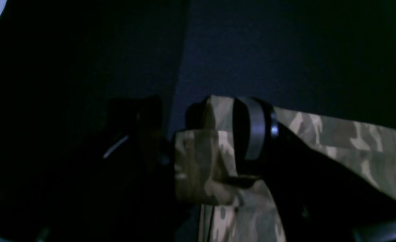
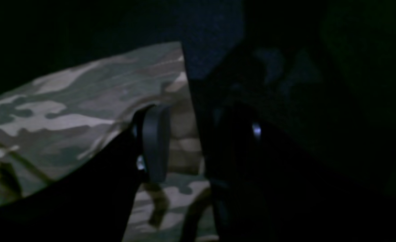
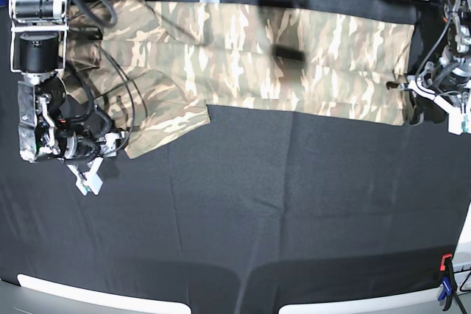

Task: Layout the t-shirt on the table in an organized manner, then fold the t-shirt properly
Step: 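Grasp the folded strip end with the right gripper and fold it inward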

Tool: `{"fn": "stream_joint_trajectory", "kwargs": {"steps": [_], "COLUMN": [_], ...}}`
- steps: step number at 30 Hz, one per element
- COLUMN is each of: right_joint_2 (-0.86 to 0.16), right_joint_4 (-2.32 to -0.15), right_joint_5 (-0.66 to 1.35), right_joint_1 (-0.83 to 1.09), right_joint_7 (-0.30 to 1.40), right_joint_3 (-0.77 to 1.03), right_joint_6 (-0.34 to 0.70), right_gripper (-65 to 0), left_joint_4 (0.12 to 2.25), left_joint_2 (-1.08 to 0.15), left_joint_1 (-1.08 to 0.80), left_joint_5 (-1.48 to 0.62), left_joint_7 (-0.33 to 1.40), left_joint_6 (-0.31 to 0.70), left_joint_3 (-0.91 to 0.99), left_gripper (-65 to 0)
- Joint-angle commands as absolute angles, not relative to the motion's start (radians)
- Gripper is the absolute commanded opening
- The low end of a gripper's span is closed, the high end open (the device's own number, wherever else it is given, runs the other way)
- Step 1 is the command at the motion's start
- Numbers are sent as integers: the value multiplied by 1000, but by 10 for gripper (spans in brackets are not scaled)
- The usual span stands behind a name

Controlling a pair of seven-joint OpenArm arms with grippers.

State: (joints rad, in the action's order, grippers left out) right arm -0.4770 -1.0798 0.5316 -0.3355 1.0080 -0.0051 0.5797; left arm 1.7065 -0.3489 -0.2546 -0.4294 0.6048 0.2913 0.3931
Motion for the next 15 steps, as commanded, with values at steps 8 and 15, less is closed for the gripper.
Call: {"fn": "stream_joint_trajectory", "kwargs": {"steps": [8,15], "right_joint_2": [-474,-468], "right_joint_4": [-1093,-1093], "right_joint_5": [561,439], "right_joint_1": [-363,-361], "right_joint_7": [1012,973], "right_joint_3": [-1,-1], "right_joint_6": [616,631], "right_gripper": [-438,-639], "left_joint_4": [1726,1726], "left_joint_2": [-363,-363], "left_joint_1": [-244,-244], "left_joint_5": [-439,-439], "left_joint_7": [575,575], "left_joint_6": [292,292], "left_joint_3": [400,400], "left_gripper": [-332,-332]}}
